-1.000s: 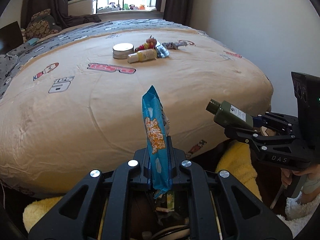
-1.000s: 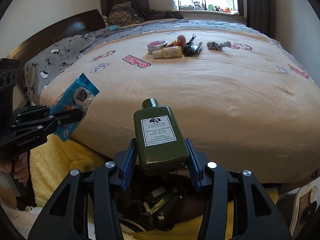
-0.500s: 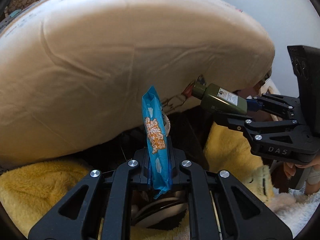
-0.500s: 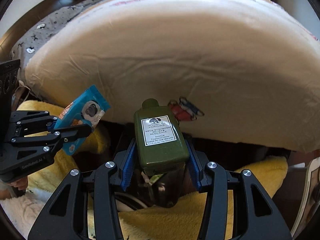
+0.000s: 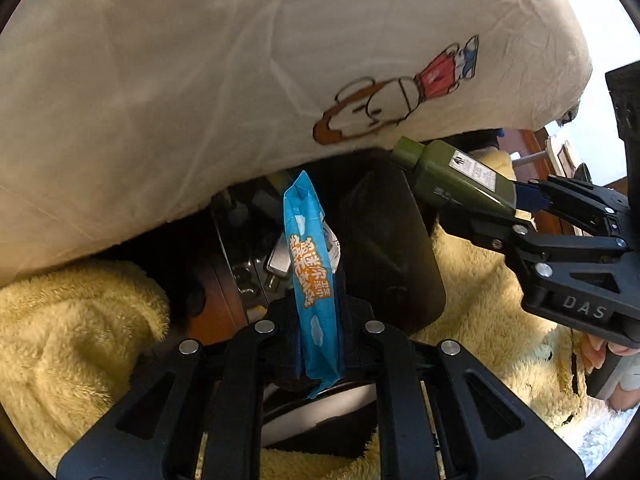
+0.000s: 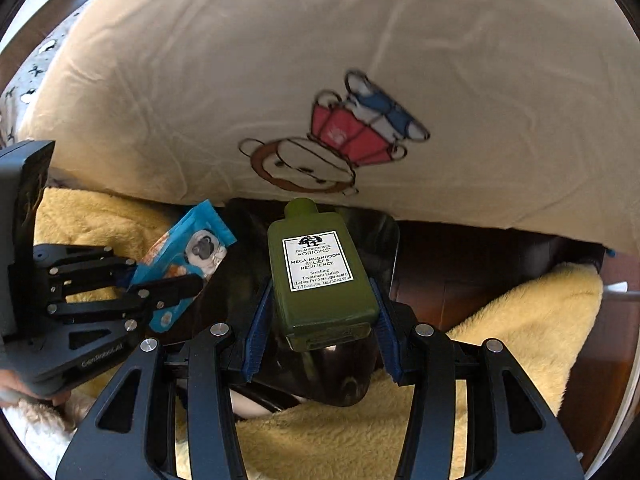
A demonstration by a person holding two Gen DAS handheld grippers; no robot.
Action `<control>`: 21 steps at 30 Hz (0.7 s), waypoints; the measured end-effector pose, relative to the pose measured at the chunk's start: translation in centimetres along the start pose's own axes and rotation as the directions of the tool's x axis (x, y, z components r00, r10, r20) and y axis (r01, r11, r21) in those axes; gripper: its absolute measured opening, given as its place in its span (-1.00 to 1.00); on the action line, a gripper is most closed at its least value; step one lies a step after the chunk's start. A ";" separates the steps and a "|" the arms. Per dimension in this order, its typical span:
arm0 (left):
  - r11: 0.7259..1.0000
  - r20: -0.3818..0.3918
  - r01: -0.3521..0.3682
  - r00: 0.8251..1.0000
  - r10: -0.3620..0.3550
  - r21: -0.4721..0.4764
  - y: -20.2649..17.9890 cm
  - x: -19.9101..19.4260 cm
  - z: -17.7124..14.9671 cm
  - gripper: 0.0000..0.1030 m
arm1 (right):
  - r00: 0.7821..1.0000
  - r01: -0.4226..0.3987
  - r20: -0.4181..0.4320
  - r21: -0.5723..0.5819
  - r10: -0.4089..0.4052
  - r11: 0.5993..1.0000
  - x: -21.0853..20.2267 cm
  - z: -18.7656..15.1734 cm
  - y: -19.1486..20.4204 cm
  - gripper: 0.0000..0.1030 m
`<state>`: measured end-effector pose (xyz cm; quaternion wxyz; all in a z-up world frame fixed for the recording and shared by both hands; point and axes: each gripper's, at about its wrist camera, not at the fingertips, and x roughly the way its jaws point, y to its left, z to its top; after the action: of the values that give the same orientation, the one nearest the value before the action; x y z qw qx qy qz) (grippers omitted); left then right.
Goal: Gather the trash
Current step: 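Open both tools to drop the packet and bottle into the bin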
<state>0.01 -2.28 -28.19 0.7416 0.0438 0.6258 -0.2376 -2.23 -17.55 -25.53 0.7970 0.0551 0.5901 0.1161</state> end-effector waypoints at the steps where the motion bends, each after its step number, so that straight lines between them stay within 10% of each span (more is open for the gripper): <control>1: 1.000 -0.008 0.001 1.000 -0.001 0.001 0.1 0.2 0.0 -0.78 | 1.000 -0.002 -0.009 0.008 0.002 1.000 0.4 -0.1 -0.1 -0.06; 8: 1.000 -0.041 -0.002 0.999 0.002 -0.005 -0.2 1.2 -0.1 -0.62 | 1.000 -0.025 -0.017 0.027 0.025 0.999 0.9 0.3 -0.4 -0.02; 21: 0.994 0.094 -0.096 0.991 0.100 -0.043 0.8 -3.7 0.2 0.60 | 0.993 0.027 0.114 0.062 -0.034 0.998 -2.8 2.1 -1.7 0.77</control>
<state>0.17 -0.55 -24.78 0.7823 0.0487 0.5910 -0.1906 -0.83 -19.76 -22.69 0.8292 0.0766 0.5475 0.0824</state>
